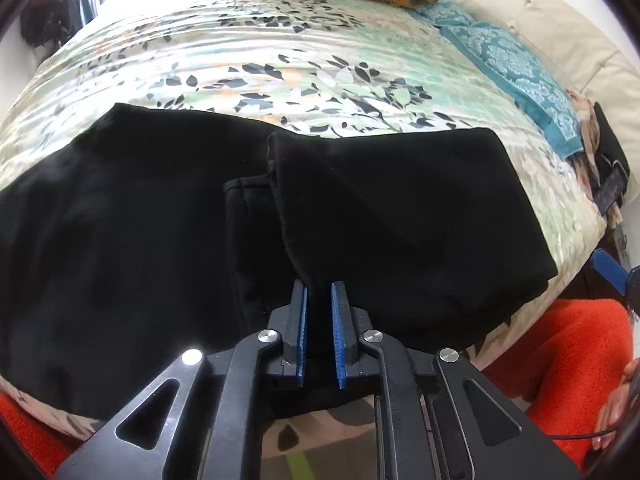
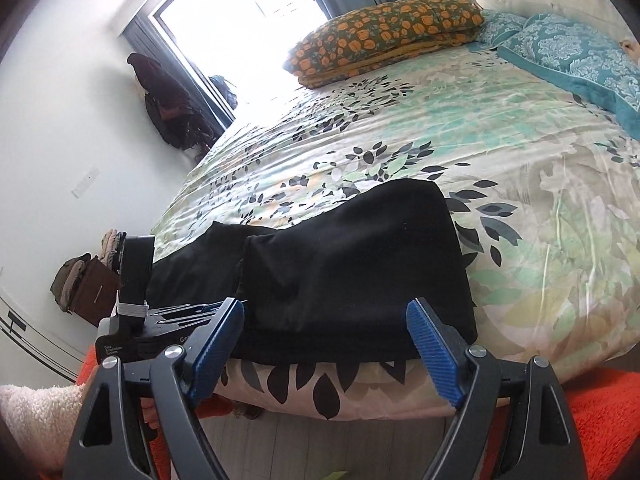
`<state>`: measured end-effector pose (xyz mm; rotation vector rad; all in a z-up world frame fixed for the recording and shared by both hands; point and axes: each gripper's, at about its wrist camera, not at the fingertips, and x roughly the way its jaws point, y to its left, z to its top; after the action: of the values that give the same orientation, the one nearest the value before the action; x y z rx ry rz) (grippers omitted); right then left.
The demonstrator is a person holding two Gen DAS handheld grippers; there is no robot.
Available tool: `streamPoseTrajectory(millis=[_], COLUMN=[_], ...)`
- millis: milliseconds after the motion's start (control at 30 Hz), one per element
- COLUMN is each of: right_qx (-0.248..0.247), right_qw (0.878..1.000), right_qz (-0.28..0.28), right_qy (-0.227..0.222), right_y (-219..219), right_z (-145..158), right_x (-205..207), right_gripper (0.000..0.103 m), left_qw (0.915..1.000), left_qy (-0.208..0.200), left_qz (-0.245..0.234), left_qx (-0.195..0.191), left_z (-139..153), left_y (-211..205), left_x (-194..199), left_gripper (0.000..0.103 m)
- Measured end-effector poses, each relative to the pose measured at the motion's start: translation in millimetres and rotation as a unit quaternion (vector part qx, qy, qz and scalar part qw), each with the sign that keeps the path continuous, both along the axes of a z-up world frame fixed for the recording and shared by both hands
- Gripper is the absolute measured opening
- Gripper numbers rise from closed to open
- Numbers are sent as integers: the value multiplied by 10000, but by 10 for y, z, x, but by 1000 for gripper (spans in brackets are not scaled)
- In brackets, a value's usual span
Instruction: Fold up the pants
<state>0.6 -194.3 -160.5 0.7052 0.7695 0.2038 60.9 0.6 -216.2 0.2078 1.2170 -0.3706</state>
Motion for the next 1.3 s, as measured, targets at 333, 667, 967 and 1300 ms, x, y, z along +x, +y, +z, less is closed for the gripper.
streamPoseTrajectory(millis=[333, 667, 967, 1300], right_qx=[-808, -2051, -1804, -2032], right_qw=[9924, 9641, 9682, 9734], right_qz=[-475, 611, 447, 2], right_qy=[801, 1575, 1672, 1056], right_y=[-127, 436, 311, 207], right_z=[-272, -738, -813, -452], right_x=[173, 653, 626, 439], right_gripper=[84, 90, 97, 97], left_qw=[9996, 9985, 9918, 9955], left_qy=[-53, -178, -1104, -307], left_qz=[34, 422, 489, -876], left_qx=[283, 301, -416, 192], left_z=[-30, 125, 612, -256], left_y=[239, 478, 346, -139], left_x=[-95, -83, -127, -196], left_gripper=[5, 76, 79, 82])
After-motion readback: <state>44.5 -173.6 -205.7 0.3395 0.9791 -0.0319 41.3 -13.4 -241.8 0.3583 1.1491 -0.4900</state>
